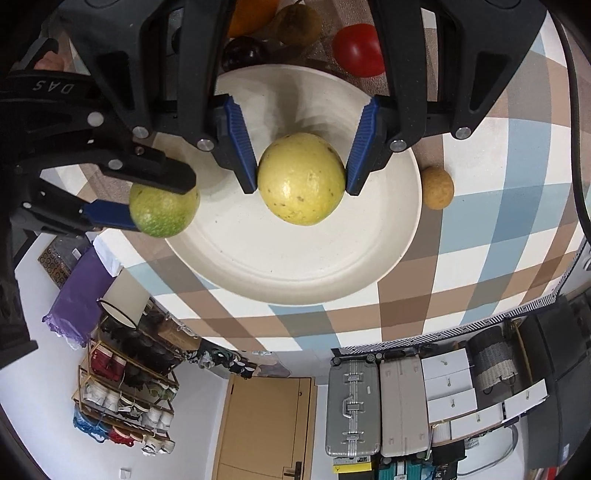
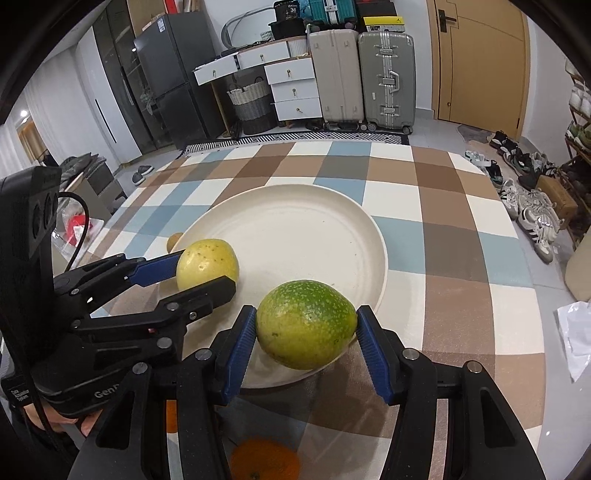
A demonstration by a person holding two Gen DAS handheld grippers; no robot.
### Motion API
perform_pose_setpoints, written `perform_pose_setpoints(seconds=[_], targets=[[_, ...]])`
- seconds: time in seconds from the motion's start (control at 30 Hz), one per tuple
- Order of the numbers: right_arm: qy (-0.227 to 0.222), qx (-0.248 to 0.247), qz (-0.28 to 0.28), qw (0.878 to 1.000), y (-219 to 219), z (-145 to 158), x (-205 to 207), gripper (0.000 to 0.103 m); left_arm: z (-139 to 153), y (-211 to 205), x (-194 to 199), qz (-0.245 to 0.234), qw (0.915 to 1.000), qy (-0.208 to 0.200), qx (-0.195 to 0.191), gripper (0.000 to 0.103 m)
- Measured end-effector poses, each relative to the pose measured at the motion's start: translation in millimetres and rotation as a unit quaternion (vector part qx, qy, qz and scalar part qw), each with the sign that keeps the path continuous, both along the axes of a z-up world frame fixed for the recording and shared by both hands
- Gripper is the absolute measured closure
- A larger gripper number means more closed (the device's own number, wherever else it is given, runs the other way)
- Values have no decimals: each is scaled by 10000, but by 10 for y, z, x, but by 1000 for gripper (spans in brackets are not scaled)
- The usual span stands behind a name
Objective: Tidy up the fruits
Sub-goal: 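Lower both held fruits onto the white plate and open both grippers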
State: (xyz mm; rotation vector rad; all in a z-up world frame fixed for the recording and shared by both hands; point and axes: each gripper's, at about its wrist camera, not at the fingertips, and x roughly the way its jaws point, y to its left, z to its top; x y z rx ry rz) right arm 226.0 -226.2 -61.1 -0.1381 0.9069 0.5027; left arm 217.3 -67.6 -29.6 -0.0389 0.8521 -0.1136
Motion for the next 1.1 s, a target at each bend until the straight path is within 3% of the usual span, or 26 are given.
perform_pose_setpoints(seconds=[0.5, 0.57, 0.8, 0.93, 1.1], targets=[[-157, -324, -77, 9993, 39, -9, 92, 47, -43, 100, 44, 95, 9999, -28, -108, 57], [-222, -350, -112, 9991, 26, 8, 77, 41, -42, 105, 45, 104, 9999, -20, -104, 56], [-283, -334, -212, 9988, -36, 30, 21, 32, -27, 178, -20, 275, 9995, -52, -155, 41], [-417, -215, -254, 9986, -73, 92, -43, 18, 2, 268, -84, 276, 9985, -138, -453, 34], [-426, -58, -213, 9988, -119, 120, -103, 15, 52, 229, -220, 87, 9989, -287, -370, 21]])
